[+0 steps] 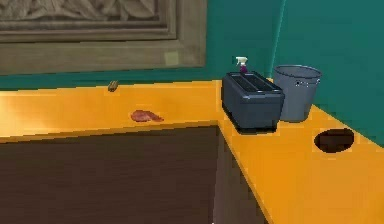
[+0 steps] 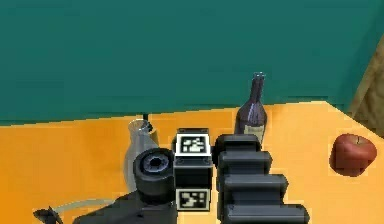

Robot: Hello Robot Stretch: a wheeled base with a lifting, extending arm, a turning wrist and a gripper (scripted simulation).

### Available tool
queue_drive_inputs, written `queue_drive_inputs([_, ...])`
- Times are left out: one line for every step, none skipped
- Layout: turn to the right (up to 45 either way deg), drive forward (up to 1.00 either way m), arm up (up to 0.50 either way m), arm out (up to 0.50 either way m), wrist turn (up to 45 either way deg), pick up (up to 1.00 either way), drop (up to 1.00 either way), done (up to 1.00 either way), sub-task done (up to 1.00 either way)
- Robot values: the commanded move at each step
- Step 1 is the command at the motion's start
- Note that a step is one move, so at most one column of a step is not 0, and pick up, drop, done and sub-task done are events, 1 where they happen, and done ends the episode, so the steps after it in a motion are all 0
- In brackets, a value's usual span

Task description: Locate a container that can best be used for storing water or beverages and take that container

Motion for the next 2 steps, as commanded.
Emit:
queue_drive_inputs([0.0,0.0,0.0,0.0,45.0,0.0,0.0,0.0,0.0])
queue_drive_inputs([0.0,0.0,0.0,0.0,18.0,0.0,0.0,0.0,0.0])
